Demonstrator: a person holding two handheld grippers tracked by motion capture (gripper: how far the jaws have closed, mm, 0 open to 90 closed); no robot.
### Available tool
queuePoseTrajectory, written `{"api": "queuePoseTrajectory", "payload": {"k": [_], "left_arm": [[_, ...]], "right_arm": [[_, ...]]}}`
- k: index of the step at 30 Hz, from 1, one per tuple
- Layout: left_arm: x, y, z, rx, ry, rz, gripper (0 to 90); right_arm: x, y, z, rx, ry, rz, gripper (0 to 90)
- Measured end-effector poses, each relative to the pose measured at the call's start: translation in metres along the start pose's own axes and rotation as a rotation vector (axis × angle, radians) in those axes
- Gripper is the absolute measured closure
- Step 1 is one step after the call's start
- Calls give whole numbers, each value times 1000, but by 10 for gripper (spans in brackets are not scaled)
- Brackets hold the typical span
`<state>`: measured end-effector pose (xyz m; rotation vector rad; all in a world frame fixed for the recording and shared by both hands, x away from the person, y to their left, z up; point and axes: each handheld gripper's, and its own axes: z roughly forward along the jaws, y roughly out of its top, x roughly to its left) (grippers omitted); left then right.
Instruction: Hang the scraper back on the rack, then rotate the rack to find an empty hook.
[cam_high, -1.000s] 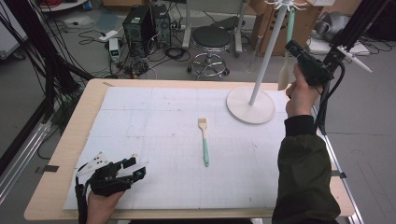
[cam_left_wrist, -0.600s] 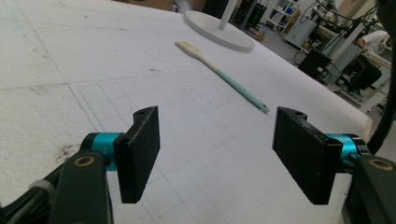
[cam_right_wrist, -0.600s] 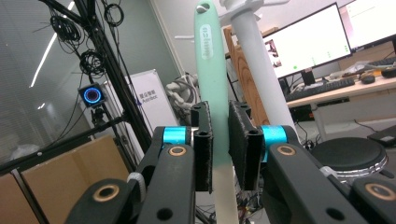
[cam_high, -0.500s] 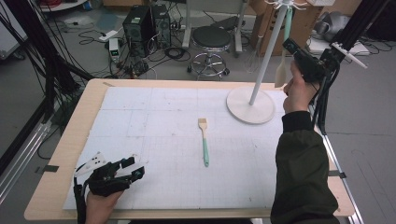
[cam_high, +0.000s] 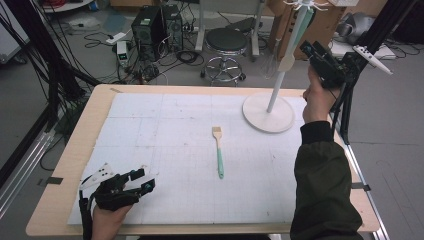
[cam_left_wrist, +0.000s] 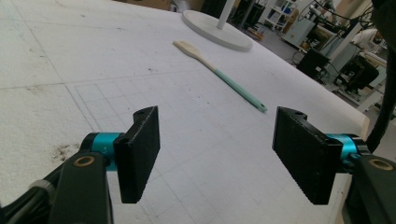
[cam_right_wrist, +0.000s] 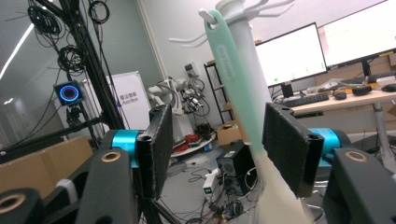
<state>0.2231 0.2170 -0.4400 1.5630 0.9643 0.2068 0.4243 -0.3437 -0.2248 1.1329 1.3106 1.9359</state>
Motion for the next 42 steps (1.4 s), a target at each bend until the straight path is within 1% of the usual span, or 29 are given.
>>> {"api": "queuePoseTrajectory", "payload": {"k": [4, 7, 9, 16, 20, 22, 25, 26, 27, 29, 32, 34, 36, 38, 40, 41, 42], "left_arm": [[0, 0, -1, 2, -1, 5, 327], [0, 0, -1, -1, 2, 1, 327], [0, 0, -2, -3, 3, 2, 327], [-1, 1, -3, -4, 4, 7, 327], [-1, 1, -3, -3, 3, 10, 327], [-2, 1, -3, -7, 5, 10, 327], [-2, 1, -3, -9, 5, 11, 327], [-2, 1, -4, -8, 5, 12, 327], [-2, 1, -4, -7, 5, 11, 327], [-2, 0, -3, -8, 5, 10, 327], [-2, 1, -3, -4, 6, 12, 327], [-2, 1, -3, -5, 6, 12, 327], [-1, 1, -4, -2, 11, 18, 327], [0, 1, -5, -8, 13, 11, 327], [1, 1, -6, -11, 17, 6, 327], [2, 1, -6, -13, 16, 5, 327], [2, 1, -6, -14, 16, 5, 327]], "right_arm": [[-3, 0, -1, -3, -2, 31, 398], [-6, 0, -1, -10, -3, 49, 382], [-7, 0, -1, -20, -8, 64, 356], [-10, -1, -1, -25, -11, 96, 343], [-11, 0, -1, -40, -2, 95, 356], [-12, 0, -2, -45, -10, 104, 410], [-14, 1, -1, -50, -15, 119, 412], [-15, 2, -1, -48, -18, 105, 411], [-16, 3, -1, -45, -22, 103, 408], [-16, 6, 1, -48, -29, 102, 398], [-18, 11, 2, -59, -26, 108, 404], [-19, 12, 3, -56, -35, 110, 436], [-22, 12, 3, -46, -17, 112, 491], [-24, 13, 3, -40, -15, 106, 569], [-25, 14, 3, -37, -14, 108, 593], [-26, 15, 4, -37, -13, 104, 639], [-26, 16, 4, -40, -19, 102, 650]]}}
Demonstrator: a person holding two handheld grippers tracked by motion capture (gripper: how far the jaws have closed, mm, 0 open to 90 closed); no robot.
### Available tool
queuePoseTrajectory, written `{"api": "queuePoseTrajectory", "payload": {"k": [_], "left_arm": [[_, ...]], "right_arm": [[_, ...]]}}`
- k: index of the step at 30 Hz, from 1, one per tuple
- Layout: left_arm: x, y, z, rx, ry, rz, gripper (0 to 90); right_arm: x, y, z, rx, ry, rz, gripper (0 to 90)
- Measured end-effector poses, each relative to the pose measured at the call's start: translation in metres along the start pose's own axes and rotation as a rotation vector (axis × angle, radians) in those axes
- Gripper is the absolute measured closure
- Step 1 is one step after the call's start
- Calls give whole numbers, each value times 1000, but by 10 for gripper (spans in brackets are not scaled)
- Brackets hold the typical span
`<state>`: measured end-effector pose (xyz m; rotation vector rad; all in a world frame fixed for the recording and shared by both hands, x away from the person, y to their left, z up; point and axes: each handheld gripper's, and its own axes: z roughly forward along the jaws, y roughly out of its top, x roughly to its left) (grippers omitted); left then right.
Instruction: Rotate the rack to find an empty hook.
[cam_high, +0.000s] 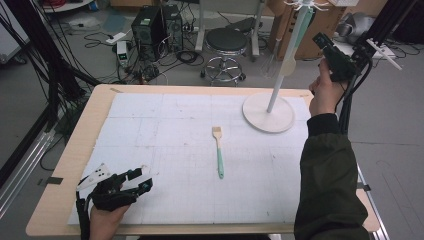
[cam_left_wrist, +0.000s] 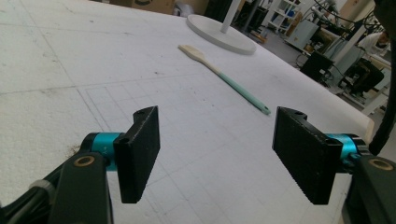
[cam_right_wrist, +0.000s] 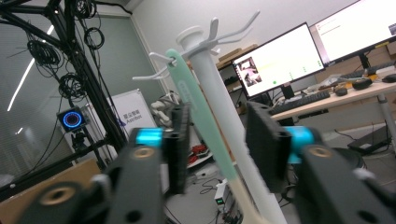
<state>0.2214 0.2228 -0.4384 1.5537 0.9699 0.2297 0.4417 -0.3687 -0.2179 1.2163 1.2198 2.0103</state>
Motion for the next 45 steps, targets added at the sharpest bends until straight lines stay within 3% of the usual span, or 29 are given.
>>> {"api": "queuePoseTrajectory", "payload": {"k": [5, 10, 17, 23, 27, 33, 37, 45], "left_arm": [[1, 0, 0, -3, 6, -1, 327], [1, -1, -4, -19, 9, 5, 327], [-1, -1, -4, -30, 5, 21, 326], [-1, -2, -6, -36, 26, 23, 326], [0, -2, -7, -43, 32, 15, 327], [0, -2, -7, -41, 30, 20, 327], [0, -1, -8, -40, 29, 23, 327], [0, -1, -7, -46, 28, 14, 328]], "right_arm": [[-1, 8, 7, 0, -32, 22, 791], [-5, 12, 13, 1, -33, 29, 894], [-14, 18, 17, -5, -36, 56, 899], [-17, 37, 28, -7, -38, 40, 898], [-17, 43, 34, -18, -30, 56, 898], [-13, 41, 39, -20, -12, 70, 898], [-12, 39, 41, -35, 23, 105, 898], [-8, 38, 43, -32, 33, 101, 899]]}}
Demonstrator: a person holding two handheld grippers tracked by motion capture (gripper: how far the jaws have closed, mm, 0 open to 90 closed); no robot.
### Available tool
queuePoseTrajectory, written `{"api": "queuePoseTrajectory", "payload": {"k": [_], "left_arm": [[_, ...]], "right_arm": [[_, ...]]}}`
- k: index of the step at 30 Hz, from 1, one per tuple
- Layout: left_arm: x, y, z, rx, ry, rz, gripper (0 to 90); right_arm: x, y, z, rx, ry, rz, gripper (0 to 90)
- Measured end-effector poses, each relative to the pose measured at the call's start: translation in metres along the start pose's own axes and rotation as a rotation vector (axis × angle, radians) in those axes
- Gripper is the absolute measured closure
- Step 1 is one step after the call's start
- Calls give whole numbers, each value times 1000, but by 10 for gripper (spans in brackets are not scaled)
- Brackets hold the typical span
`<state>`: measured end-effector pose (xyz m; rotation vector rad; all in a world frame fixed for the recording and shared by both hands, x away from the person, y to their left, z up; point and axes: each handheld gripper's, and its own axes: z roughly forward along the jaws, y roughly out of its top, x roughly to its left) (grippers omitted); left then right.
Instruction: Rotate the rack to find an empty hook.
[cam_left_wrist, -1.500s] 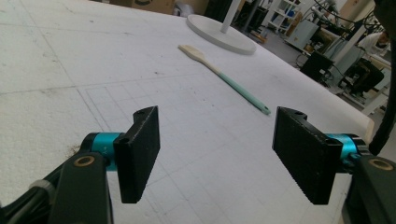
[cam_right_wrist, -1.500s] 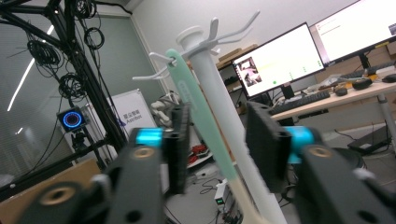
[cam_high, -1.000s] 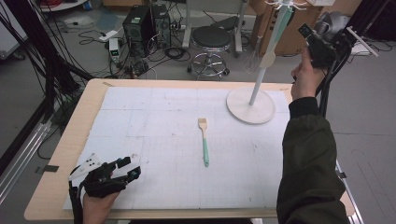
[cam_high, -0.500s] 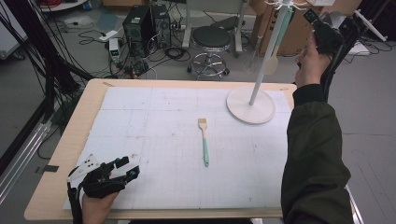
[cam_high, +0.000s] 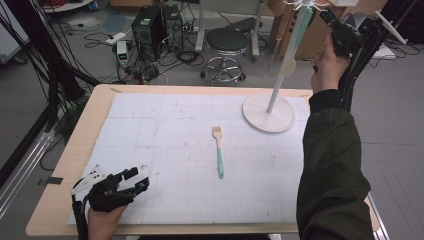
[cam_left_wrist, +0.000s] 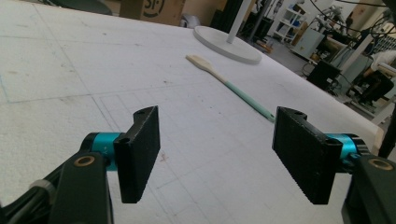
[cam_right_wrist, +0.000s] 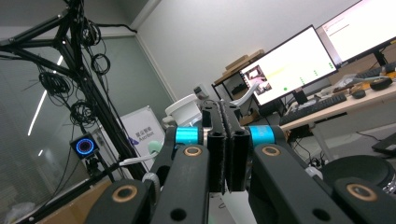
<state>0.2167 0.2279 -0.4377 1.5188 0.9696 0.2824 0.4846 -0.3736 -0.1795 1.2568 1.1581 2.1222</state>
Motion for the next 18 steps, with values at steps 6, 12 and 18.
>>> {"api": "queuePoseTrajectory", "payload": {"k": [6, 12, 18], "left_arm": [[0, 0, 0, 3, -2, 3, 328], [-1, 0, 0, 2, -5, 1, 328], [0, 1, 0, 4, -4, 4, 328]], "right_arm": [[3, -1, 1, 12, 3, -11, 898], [6, -2, 2, 16, 6, -15, 898], [3, -2, 2, 26, -11, -11, 898]]}}
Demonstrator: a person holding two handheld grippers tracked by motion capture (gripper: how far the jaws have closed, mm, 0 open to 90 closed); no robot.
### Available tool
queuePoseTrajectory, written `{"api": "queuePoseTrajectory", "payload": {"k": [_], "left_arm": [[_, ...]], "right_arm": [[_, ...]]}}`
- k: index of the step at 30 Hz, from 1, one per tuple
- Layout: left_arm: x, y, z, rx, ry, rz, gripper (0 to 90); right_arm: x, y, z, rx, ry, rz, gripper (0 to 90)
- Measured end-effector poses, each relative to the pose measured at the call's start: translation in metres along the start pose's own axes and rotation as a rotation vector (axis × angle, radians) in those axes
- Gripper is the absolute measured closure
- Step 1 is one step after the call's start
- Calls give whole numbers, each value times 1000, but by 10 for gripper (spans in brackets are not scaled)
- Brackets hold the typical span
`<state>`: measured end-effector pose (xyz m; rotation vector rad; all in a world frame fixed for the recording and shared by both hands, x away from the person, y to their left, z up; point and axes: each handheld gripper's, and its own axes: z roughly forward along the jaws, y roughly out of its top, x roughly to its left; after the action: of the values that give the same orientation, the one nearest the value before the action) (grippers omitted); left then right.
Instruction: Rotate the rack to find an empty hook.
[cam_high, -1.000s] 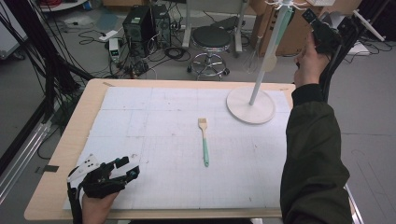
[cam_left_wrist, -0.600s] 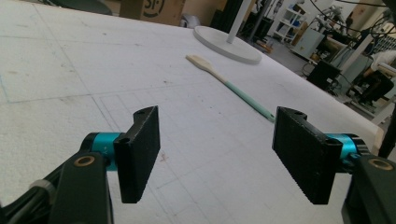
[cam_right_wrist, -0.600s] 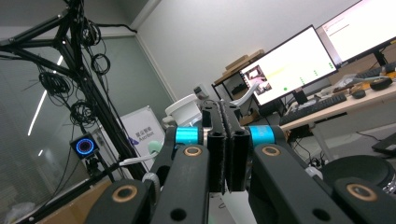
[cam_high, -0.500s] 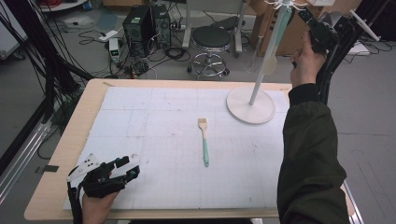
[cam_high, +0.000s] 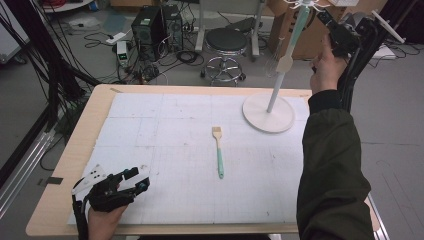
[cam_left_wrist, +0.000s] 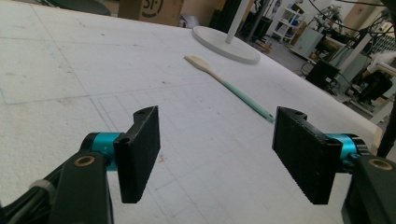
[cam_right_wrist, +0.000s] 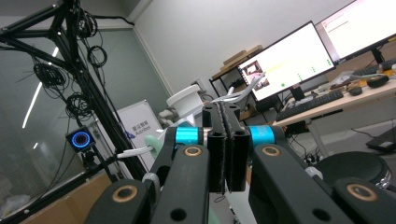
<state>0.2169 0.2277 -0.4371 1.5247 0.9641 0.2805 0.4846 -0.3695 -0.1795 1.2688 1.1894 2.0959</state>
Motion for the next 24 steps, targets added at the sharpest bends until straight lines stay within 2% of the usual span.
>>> {"api": "queuePoseTrajectory", "payload": {"k": [7, 17, 24], "left_arm": [[0, 0, 2, 2, -1, -5, 329], [-2, 1, 1, 0, -12, 5, 329], [-3, 2, 0, -3, -21, 7, 329]], "right_arm": [[-1, 0, 1, -9, 3, 0, 899], [11, -3, 1, 10, 17, -17, 899], [25, -8, 3, 25, 34, -44, 898]]}}
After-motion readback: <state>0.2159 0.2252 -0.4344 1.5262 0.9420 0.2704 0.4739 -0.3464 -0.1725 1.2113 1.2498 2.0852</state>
